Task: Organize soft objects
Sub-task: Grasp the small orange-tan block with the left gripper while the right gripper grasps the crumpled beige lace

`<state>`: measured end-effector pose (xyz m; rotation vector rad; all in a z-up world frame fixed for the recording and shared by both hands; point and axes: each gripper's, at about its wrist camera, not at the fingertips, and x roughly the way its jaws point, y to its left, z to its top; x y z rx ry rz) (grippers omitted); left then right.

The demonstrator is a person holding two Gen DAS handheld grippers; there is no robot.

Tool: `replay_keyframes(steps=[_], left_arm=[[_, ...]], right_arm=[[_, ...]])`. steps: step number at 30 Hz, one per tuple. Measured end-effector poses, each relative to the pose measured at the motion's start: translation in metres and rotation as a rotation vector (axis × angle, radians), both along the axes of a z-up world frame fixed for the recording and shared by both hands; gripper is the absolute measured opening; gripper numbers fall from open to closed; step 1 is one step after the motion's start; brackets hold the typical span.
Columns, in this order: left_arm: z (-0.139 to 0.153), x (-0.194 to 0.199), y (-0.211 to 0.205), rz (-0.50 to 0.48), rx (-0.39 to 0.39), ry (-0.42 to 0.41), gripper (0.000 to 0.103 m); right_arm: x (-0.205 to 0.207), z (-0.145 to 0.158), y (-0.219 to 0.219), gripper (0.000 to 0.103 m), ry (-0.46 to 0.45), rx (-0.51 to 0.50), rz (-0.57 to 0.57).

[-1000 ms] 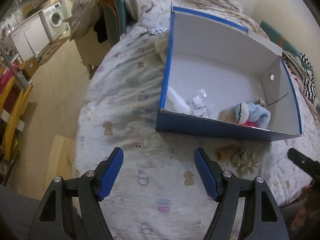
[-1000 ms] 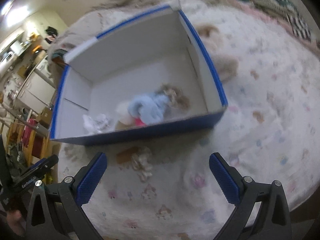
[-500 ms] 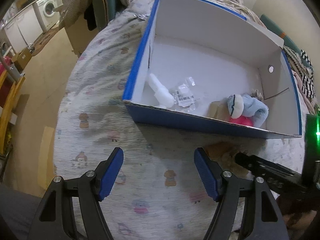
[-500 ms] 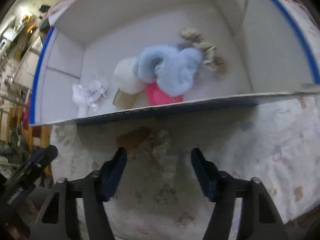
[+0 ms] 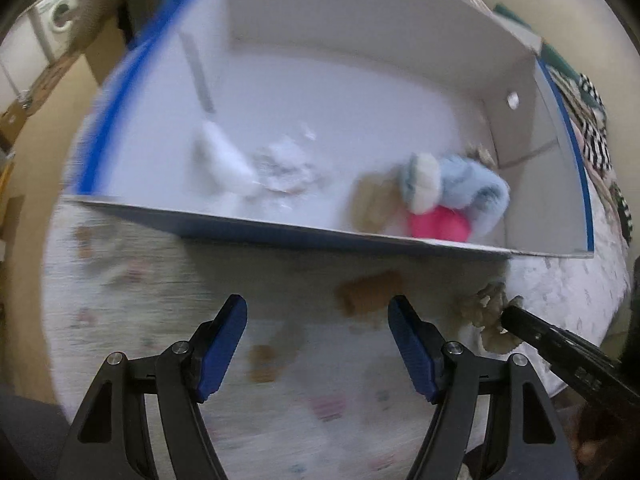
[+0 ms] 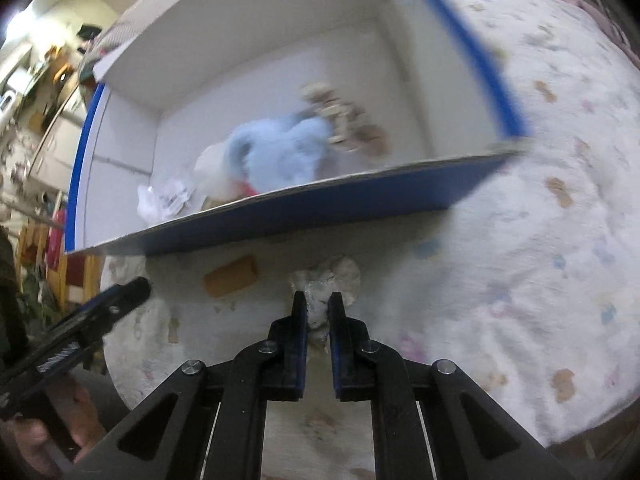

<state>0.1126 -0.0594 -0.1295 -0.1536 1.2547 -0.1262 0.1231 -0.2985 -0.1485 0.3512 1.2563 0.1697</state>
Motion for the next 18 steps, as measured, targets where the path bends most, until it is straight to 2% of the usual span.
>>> replay_keyframes(steps=[3,8,9,12,15,17,18], left_arm=[[-0.015,0.007,-0.017,-0.006,-0.003,0.026,0.069],[-0.037,0.02,-0.031,0.063,-0.01,0.084,0.065],[-0.041,0.022,-0.034,0.067,-0.002,0.089,0.059],[-0.045,0.024,-0.038,0.074,0.033,0.088,0.051],[-0.045,0.026,-0.041,0.055,0.02,0.095,0.032],[-0.044,0.026,-0.042,0.056,0.0,0.109,0.023],[-0.044,0.026,-0.044,0.053,-0.013,0.115,0.014]], right_arm=[[-0.005,0.002,-0.012,0.011,-0.003,0.017,-0.019],[-0.008,0.003,-0.02,0.011,-0.007,0.039,-0.02],[-0.007,0.004,-0.02,0.011,-0.01,0.045,-0.019],[-0.006,0.009,-0.025,0.011,-0.019,0.053,-0.016],[-0.005,0.009,-0.022,0.011,-0.023,0.056,-0.011],[-0.007,0.01,-0.023,0.011,-0.025,0.055,-0.005],[-0.006,0.01,-0.022,0.011,-0.027,0.054,-0.001]])
